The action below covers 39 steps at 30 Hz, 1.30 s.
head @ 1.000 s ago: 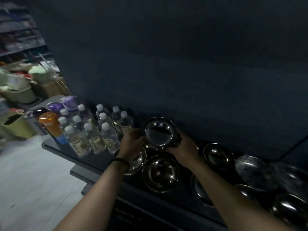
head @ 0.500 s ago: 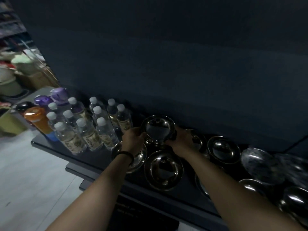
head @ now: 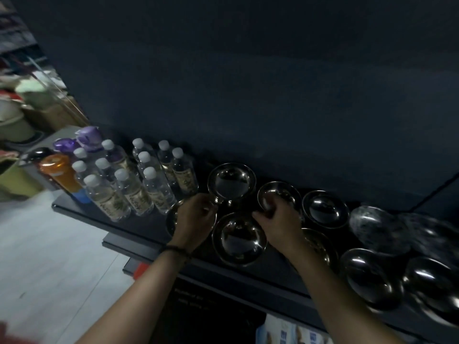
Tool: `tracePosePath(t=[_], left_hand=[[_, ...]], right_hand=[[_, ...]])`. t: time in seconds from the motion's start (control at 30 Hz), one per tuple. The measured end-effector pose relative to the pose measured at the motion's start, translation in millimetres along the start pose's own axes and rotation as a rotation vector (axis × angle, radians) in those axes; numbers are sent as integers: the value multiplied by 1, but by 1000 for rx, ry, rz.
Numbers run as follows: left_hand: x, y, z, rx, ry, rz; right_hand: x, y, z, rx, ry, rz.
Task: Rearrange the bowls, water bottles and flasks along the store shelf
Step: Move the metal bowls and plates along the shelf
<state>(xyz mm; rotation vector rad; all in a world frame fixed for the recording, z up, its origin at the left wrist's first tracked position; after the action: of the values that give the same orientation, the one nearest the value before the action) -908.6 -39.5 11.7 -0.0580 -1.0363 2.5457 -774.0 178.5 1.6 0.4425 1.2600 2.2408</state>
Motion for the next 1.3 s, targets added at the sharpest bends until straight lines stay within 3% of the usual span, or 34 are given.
tracePosePath(t=[0.1,0.23,0.43,0.6,0.87,1.1,1.3], left_hand=[[-58,3,-3,-17,63,-18],[-109,20,-24,61,239,97],[-107,62,-40,-161,162,300],[-94,57,-52,-154,128,244],[-88,54,-65,-298,309,139],[-83,19,-15,-453,189,-24],[-19,-5,31,-467,117,-155]], right_hand=[[-55,-35,5,92,38,-98],[-110,-88,-22,146,106,-228],[-129,-102,-50,177,201,-232],[-106,-97,-55,153,133,-234],[-106,-99,-59,204,18,-264],[-118,-36,-25,331,-147,-144],[-61,35,-11,241,-181,-8]])
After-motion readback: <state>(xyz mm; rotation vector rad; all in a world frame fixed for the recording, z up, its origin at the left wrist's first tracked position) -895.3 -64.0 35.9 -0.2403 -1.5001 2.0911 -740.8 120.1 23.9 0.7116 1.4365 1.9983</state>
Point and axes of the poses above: each hand's wrist, its own x-axis towards the middle knuckle, its own z-axis out of the back of the hand, y = z × x, the point moved 10 cm from there along x, towards the middle knuckle, and after that the axes turned 3 degrees about x, right-handed, at the moved point
